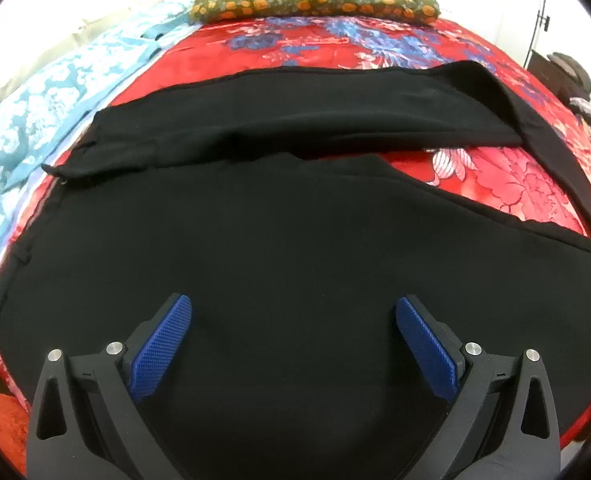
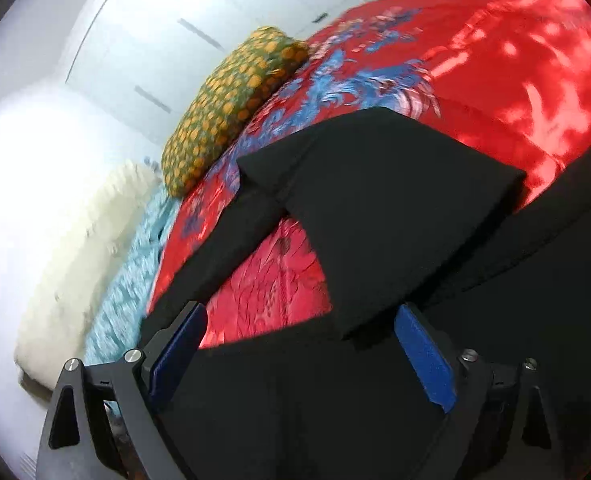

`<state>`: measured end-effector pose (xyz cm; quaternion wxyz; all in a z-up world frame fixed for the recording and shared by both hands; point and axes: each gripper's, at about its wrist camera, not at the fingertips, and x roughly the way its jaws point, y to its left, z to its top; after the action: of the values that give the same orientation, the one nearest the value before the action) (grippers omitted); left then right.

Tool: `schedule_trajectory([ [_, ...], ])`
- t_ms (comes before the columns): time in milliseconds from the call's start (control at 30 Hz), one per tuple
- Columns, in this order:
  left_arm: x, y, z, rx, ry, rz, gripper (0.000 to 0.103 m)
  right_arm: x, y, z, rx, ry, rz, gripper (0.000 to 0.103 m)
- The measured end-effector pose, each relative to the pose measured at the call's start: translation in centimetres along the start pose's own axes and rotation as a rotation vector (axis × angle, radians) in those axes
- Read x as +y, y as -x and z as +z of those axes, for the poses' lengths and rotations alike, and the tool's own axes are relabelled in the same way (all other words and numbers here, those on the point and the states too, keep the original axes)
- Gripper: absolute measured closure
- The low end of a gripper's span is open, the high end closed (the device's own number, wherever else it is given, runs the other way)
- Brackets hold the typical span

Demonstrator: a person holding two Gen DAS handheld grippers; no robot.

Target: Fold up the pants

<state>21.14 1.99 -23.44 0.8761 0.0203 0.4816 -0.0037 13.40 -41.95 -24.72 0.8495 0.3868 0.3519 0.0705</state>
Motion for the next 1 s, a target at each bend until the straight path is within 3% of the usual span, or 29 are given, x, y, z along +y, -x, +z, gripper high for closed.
schedule_trajectory([
  [200, 0.1, -0.5, -0.1, 0.004, 0.030, -0.004, 0.001, -2.5, 0.4, 1.7, 0.035, -0.209, 0.042, 0.044],
  [300, 0.1, -0.5, -0.1, 0.000, 0.029, -0.001, 0.001, -4.2, 1.1, 2.0, 0.004, -0.374, 0.086, 0.045],
  [467, 0.3, -0.6, 0.0, 0.002, 0.036, -0.007, 0.001, -5.1, 2.1, 1.7, 0.004, -0.493, 0.077, 0.045],
  [667, 0.4, -0.7, 0.1, 0.006, 0.046, -0.012, 0.000, -4.0, 0.4, 2.2, 0.085, -0.499, 0.042, 0.044],
  [867, 0.4, -0.8, 0.3, 0.009, 0.052, -0.014, 0.000, -2.4, -1.6, 3.1, 0.124, -0.464, -0.053, 0.029],
  [933, 0.5, -0.9, 0.3, 0.009, 0.050, -0.012, 0.000, -1.6, -2.2, 3.6, 0.152, -0.402, -0.116, 0.043],
  [967, 0.4, -0.8, 0.3, 0.009, 0.050, -0.012, 0.000, -1.5, -2.5, 3.8, 0.166, -0.363, -0.156, 0.077],
  [1000, 0.4, -0.8, 0.3, 0.010, 0.049, -0.013, 0.000, -1.5, -2.7, 3.9, 0.180, -0.343, -0.175, 0.083],
])
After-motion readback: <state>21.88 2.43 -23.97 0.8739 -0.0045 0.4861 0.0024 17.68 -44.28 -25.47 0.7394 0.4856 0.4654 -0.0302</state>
